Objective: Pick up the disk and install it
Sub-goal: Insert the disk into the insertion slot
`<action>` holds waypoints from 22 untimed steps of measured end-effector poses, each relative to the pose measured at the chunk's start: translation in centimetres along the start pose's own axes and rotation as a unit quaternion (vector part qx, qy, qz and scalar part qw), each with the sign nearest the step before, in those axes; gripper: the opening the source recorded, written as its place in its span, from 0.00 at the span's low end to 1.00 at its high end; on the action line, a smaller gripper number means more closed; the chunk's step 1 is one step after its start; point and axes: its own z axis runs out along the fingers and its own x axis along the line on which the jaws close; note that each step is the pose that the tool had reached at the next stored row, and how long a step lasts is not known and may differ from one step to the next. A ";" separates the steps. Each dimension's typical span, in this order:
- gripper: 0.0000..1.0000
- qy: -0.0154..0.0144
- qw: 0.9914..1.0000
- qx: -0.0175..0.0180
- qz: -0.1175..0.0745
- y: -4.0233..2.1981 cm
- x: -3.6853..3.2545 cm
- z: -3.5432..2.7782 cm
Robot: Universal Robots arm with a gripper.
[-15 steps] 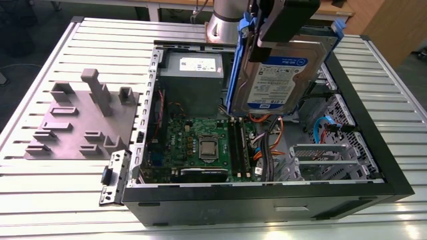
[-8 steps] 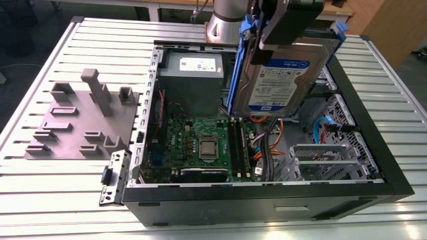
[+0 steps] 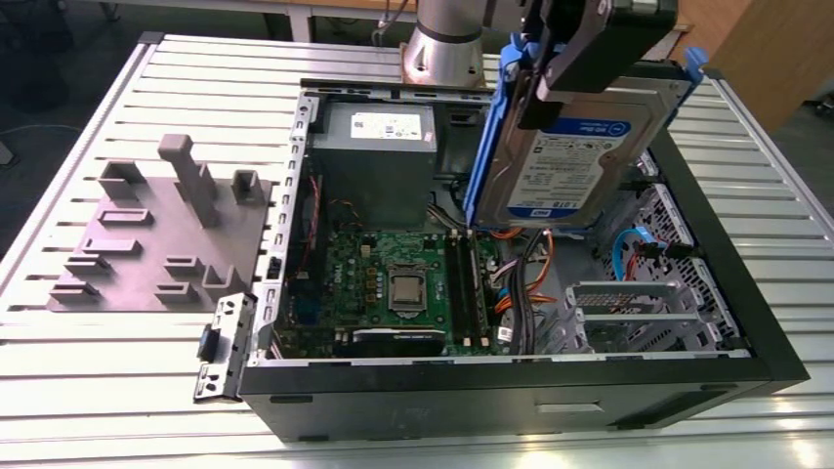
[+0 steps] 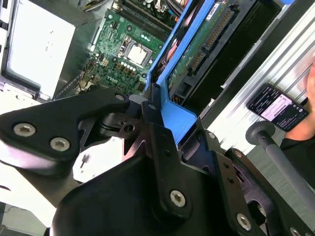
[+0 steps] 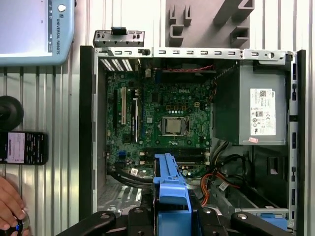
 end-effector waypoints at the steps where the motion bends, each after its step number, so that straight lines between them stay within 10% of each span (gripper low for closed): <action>1: 0.36 0.000 1.000 0.000 0.000 -0.20 0.00 0.01; 22: 0.36 0.000 1.000 0.000 0.000 -1.19 0.05 0.06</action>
